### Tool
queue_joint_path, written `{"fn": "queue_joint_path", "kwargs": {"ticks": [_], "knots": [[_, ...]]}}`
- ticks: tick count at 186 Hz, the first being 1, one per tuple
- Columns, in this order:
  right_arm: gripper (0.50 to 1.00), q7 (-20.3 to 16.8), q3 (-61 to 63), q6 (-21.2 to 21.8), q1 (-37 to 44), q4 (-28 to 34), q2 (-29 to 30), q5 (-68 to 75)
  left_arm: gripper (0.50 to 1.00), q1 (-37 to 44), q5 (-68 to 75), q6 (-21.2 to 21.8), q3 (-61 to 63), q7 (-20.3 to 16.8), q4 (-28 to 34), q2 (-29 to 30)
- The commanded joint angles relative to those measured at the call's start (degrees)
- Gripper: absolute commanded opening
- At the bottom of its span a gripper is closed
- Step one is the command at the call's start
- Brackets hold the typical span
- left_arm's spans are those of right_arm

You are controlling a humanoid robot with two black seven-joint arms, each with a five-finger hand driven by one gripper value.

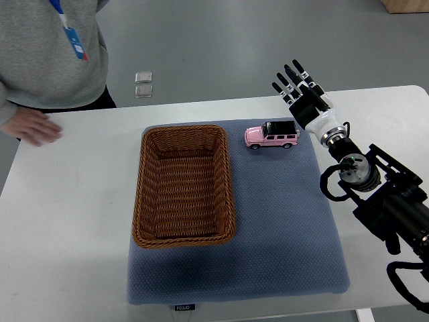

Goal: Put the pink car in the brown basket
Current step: 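Reach the right hand over the pink toy car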

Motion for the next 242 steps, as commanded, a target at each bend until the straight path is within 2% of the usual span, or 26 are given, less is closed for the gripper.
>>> {"fn": "queue_joint_path", "kwargs": {"ticks": [1, 35, 59, 94, 124, 138, 166, 200, 242], "knots": [[0.909, 0.00, 0.00, 0.00, -0.07, 0.00, 0.00, -0.09, 1.000, 0.00, 0.00, -0.01, 0.00, 0.00, -0.07, 0.00], [0.909, -0.09, -0.88, 0.00, 0.55, 0.00, -0.53, -0.35, 1.000, 0.00, 0.00, -0.01, 0.00, 0.00, -0.07, 0.00], [0.909, -0.17, -5.36, -0.17, 3.18, 0.00, -1.76, -6.33, 1.000, 0.00, 0.00, -0.01, 0.00, 0.00, -0.07, 0.00], [0.909, -2.55, -23.90, 0.00, 13.64, 0.18, -10.28, -33.38, 1.000, 0.00, 0.00, -0.01, 0.00, 0.00, -0.07, 0.00], [0.909, -2.11, -41.30, -0.53, 23.66, 1.67, -13.18, -58.43, 1.000, 0.00, 0.00, -0.01, 0.00, -0.09, -0.07, 0.00], [0.909, -2.37, -46.40, -0.96, 26.38, 2.11, -13.71, -65.56, 1.000, 0.00, 0.00, -0.01, 0.00, 0.00, -0.07, 0.00], [0.907, -3.25, -51.50, -2.46, 28.23, 1.67, -13.36, -68.11, 1.000, 0.00, 0.00, -0.01, 0.00, 0.00, -0.07, 0.00], [0.907, -5.80, -54.76, -6.41, 27.53, 0.44, -13.18, -68.03, 1.000, 0.00, 0.00, -0.01, 0.00, 0.00, -0.16, 0.00], [0.893, -6.33, -54.58, -10.72, 25.33, -3.25, -9.41, -67.94, 1.000, 0.00, 0.00, -0.01, 0.00, 0.00, -0.16, 0.00]]}}
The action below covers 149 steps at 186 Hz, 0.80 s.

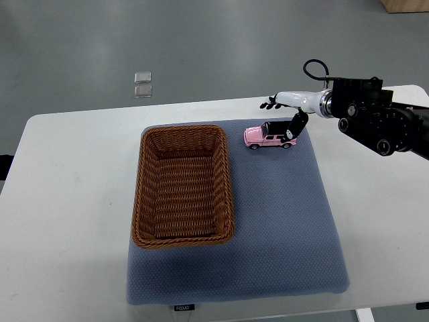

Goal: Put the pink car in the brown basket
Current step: 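Reach the right hand over the pink toy car, then close the right hand fingers around the pink toy car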

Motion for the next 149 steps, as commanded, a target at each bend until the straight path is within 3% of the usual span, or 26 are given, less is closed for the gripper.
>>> {"fn": "queue_joint_path", "kwargs": {"ticks": [1, 31, 57, 72, 80, 149], "knots": [[0.893, -0.05, 0.07, -1.85, -1.11, -1.50, 1.62, 0.13, 1.000, 0.01, 0.00, 0.00, 0.00, 0.00, 0.00, 0.00], [0.864, -0.05, 0.07, -3.61, -2.51, -2.29, 2.85, 0.39, 1.000, 0.01, 0.00, 0.00, 0.00, 0.00, 0.09, 0.00], [0.791, 0.04, -0.02, -3.70, -3.22, -3.26, 3.73, 0.39, 1.000, 0.01, 0.00, 0.00, 0.00, 0.00, 0.09, 0.00], [0.693, 0.04, -0.11, -3.70, -3.30, -3.26, 3.82, 0.39, 1.000, 0.01, 0.00, 0.00, 0.00, 0.00, 0.09, 0.00], [0.670, 0.04, -0.11, -3.70, -3.30, -3.26, 3.82, 0.39, 1.000, 0.01, 0.00, 0.00, 0.00, -0.08, 0.09, 0.00], [0.652, 0.65, -0.63, -3.61, -4.10, -3.52, 4.35, 0.04, 1.000, 0.01, 0.00, 0.00, 0.00, 0.00, 0.09, 0.00]]}}
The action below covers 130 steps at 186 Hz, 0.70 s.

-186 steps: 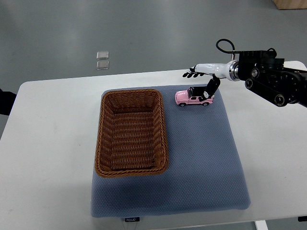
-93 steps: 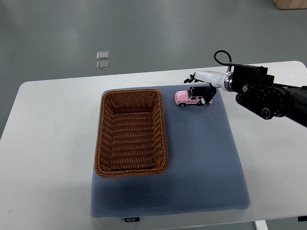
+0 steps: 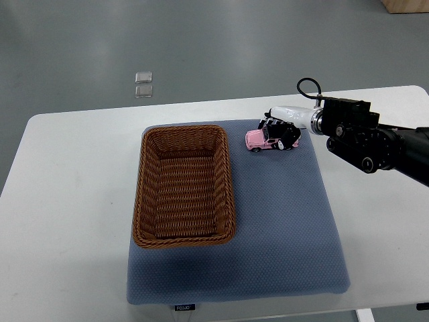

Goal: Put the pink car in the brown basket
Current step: 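Close the right hand fingers around the pink toy car, then lift the car with the right hand and carry it toward the basket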

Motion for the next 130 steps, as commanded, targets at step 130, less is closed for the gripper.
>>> {"fn": "queue_joint_path", "kwargs": {"ticks": [130], "knots": [[0.500, 1.97, -0.70, 2.48, 3.80, -1.23, 0.35, 0.04, 1.000, 0.00, 0.00, 0.01, 0.00, 0.00, 0.00, 0.00]]}}
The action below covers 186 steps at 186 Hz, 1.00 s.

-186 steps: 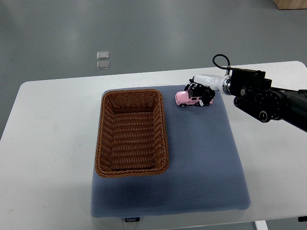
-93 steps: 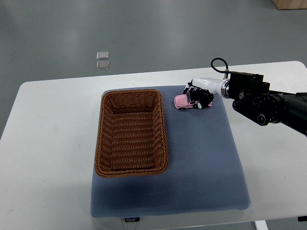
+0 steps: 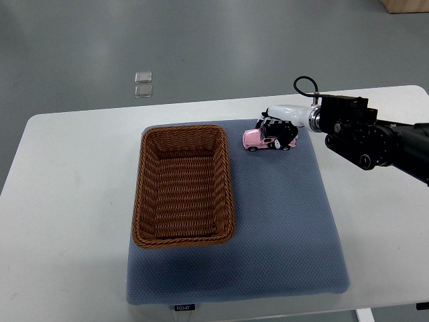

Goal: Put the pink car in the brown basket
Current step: 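Lift the car with the right hand and carry it toward the basket, then lower the car into the wicker basket and open the right hand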

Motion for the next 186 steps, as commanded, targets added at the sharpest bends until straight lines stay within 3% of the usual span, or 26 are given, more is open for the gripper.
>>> {"fn": "queue_joint_path", "kwargs": {"ticks": [1, 59, 129, 186], "knots": [[0.500, 0.25, 0.06, 1.31, 1.91, 0.28, -0.54, 0.08, 1.000, 0.00, 0.00, 0.01, 0.00, 0.00, 0.00, 0.00], [0.500, 1.05, 0.58, 4.04, 7.89, 1.60, -2.83, 0.88, 1.000, 0.00, 0.00, 0.01, 0.00, 0.00, 0.00, 0.00], [0.500, 0.61, 2.43, 7.99, 13.69, 11.36, -3.00, 8.87, 1.000, 0.00, 0.00, 0.01, -0.09, 0.00, 0.18, 0.00], [0.500, 0.17, 1.90, 6.15, 11.93, 12.85, 6.14, 12.65, 1.000, 0.00, 0.00, 0.01, -0.26, 0.00, 0.44, 0.00]]}}
